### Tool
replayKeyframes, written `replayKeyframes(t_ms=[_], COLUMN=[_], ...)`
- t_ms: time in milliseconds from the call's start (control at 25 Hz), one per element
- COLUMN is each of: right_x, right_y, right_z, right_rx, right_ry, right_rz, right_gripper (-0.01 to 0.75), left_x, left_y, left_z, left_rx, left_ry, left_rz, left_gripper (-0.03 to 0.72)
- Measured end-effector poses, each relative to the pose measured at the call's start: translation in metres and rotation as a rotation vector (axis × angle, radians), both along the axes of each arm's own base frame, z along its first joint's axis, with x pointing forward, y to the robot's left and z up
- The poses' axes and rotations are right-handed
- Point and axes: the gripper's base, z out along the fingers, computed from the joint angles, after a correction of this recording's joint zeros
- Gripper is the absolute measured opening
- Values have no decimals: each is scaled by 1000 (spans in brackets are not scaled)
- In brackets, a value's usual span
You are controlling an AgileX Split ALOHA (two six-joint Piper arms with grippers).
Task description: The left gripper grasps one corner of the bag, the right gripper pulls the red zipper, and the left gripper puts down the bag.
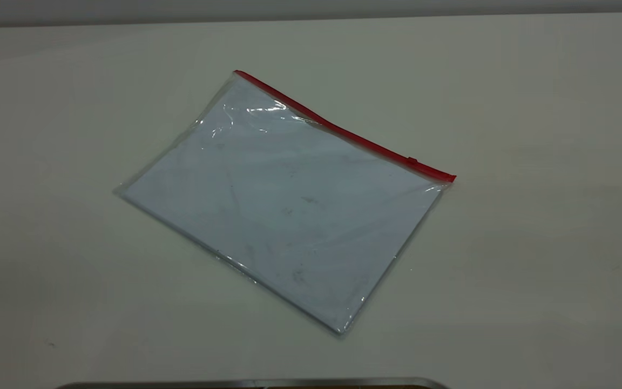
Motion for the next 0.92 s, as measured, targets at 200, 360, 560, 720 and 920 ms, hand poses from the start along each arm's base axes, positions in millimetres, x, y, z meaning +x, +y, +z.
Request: replayKeyframes(t_ms=[200,360,560,720,920], right_x=[0,0,0,0,0], right_y=[-4,-7,-8,-8,-8], right_z=[0,0,0,0,0], right_rx=[17,32,37,38,38], right_ry=[4,5,3,3,3], right_rz=[-81,-130,-138,-139,-139], right_gripper=[511,511,511,511,511], left_x=[0,0,0,0,0], left_y=[0,0,0,0,0], left_z=[0,0,0,0,0], left_rx=[0,0,0,1,1], left_ry=[0,0,0,0,0], left_rz=[0,0,0,1,1], left_gripper=[582,582,583,583,583])
